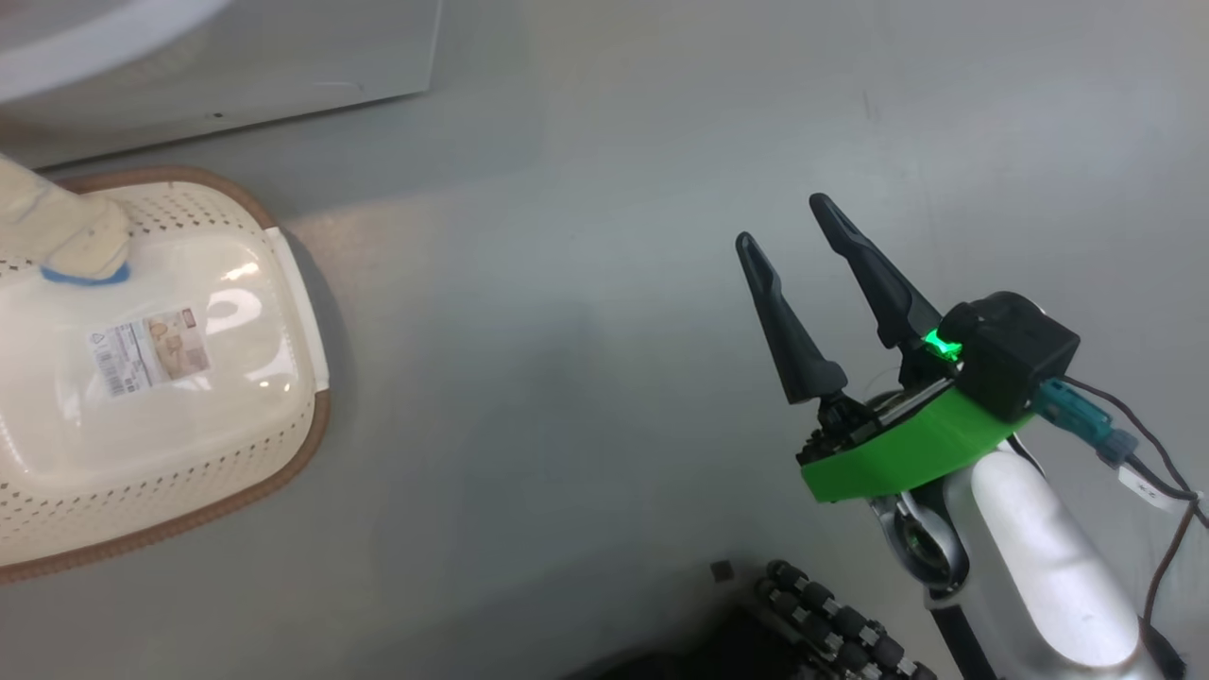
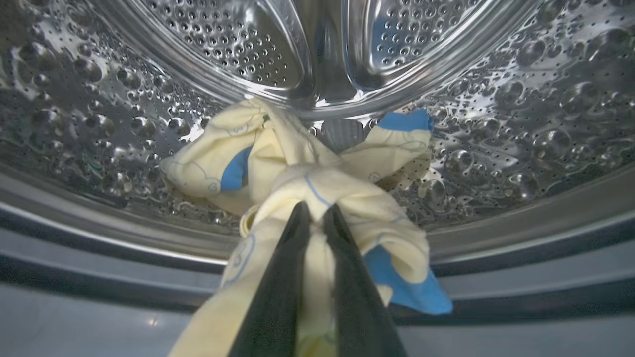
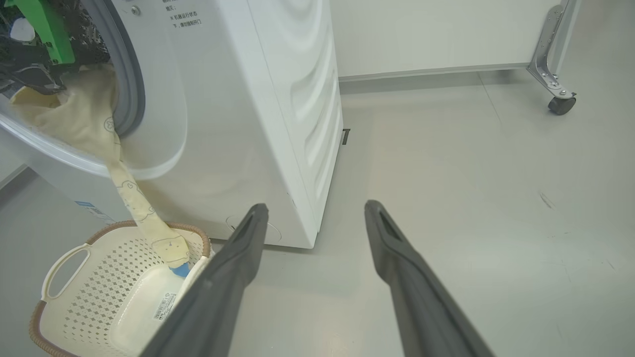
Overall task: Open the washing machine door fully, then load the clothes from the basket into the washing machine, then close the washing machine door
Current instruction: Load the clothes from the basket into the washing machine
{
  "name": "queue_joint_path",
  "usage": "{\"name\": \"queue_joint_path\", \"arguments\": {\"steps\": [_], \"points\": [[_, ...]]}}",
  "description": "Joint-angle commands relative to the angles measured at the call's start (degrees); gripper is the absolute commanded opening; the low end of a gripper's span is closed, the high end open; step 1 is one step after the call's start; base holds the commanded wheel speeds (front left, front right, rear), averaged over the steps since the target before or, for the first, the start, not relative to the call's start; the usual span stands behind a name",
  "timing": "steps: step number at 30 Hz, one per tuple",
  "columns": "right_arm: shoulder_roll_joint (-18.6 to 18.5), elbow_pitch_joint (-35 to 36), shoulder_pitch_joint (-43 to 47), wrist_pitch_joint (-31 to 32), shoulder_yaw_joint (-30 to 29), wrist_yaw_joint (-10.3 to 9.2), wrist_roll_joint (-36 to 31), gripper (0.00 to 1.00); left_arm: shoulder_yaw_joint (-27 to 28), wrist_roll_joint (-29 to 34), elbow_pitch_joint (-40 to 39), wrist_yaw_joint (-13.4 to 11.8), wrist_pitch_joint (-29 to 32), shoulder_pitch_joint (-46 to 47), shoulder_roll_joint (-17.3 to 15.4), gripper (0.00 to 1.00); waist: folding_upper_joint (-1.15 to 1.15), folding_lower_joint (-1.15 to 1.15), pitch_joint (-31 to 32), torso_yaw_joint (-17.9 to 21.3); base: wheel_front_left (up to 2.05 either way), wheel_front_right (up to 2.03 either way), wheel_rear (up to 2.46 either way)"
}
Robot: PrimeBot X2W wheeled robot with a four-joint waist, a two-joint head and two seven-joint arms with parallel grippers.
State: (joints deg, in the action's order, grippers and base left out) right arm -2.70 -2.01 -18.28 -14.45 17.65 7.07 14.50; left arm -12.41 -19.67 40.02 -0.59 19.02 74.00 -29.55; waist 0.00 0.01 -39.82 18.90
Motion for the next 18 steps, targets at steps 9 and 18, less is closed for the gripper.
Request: {"name": "queue_joint_path", "arguments": {"steps": [9, 18], "points": [[-0.2, 2.3, -0.9, -0.5, 1.9, 0.42, 1.5, 1.0, -0.7, 6.7, -3.1, -1.8, -15.6, 9.9, -6.8, 0.0, 0.0, -0.01, -3.3, 2.6, 0.0, 0.0, 0.0], [-0.2, 2.0, -1.0, -0.5, 2.0, 0.42, 1.3, 1.0, 0.6, 4.5, 3.0, -2.3, -20.9, 12.2, -5.1, 0.0, 0.0, -0.01, -3.7, 2.2, 0.0, 0.0, 0.0]]}}
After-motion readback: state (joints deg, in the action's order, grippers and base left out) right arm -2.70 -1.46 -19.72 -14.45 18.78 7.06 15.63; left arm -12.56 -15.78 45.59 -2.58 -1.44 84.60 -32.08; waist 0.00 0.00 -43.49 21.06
